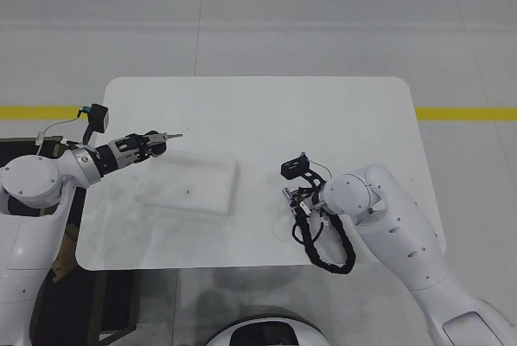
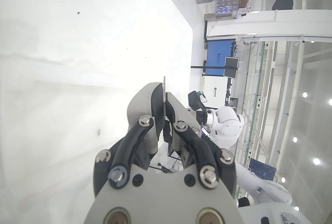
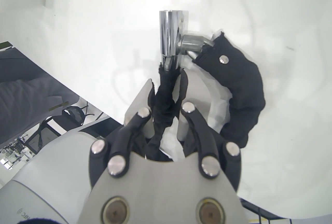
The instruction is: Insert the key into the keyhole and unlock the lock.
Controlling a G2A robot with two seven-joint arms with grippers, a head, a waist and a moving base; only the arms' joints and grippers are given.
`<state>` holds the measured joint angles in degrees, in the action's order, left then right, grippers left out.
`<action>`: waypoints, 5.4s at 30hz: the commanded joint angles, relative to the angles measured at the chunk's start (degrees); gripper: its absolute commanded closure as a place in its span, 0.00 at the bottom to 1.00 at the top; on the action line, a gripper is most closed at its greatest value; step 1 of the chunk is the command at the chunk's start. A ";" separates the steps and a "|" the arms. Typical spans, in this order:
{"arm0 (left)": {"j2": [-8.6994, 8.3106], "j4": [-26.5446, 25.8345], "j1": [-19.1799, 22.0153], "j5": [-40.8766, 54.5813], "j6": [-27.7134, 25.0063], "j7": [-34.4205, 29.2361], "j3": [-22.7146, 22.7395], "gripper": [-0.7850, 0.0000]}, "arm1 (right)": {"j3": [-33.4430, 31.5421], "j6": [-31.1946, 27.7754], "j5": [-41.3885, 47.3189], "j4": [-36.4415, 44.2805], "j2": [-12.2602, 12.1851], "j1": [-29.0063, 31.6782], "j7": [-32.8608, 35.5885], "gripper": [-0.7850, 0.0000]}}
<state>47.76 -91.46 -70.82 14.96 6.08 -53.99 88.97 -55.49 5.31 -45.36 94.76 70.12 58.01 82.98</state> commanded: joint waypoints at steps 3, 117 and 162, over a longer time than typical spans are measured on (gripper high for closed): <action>0.00 0.00 0.00 0.00 0.00 0.00 0.00 1.00 | 0.01 0.28 -0.29 -0.46 0.54 -0.13 -0.11 1.00; 8.60 2.10 0.23 31.62 -10.64 -24.94 -10.31 1.00 | -10.77 -21.26 86.34 -3.46 4.59 16.15 -14.09 1.00; 10.02 3.07 0.39 30.50 -7.58 -33.41 -10.55 1.00 | -8.18 -17.77 87.14 -7.14 5.67 12.83 -7.98 1.00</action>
<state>57.78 -88.32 -70.41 45.72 -1.51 -87.32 78.35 -63.71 -12.42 41.77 87.66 75.75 70.87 75.07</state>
